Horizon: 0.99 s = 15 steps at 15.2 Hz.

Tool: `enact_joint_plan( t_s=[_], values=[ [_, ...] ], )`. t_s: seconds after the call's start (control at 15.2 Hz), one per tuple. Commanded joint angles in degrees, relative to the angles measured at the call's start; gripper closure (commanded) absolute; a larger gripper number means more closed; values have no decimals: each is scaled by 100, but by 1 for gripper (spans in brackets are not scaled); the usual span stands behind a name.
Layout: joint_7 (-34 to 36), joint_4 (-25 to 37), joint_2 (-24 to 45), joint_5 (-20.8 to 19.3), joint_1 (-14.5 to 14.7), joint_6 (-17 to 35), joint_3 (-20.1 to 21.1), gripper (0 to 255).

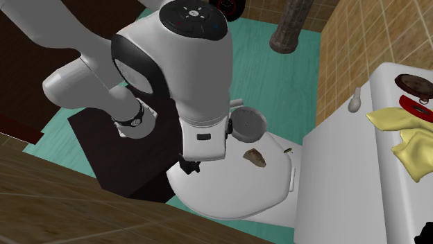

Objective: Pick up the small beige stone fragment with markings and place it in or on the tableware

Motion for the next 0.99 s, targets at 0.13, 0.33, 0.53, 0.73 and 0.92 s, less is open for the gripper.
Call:
enact_joint_plan(
  t_s=[0.13, 0.33, 0.53, 0.73, 0.92],
  values=[
    [440, 6, 737, -31, 43, 681, 350, 0],
    [810, 84, 1331, -162, 40, 1145, 606, 0],
    [1251, 234, 1977, -425, 14, 1568, 852, 0],
    [1785, 457, 2667, -849, -1, 1930, 1048, 0],
    [2393, 756, 3386, -1409, 76, 2208, 1121, 0]
  ],
)
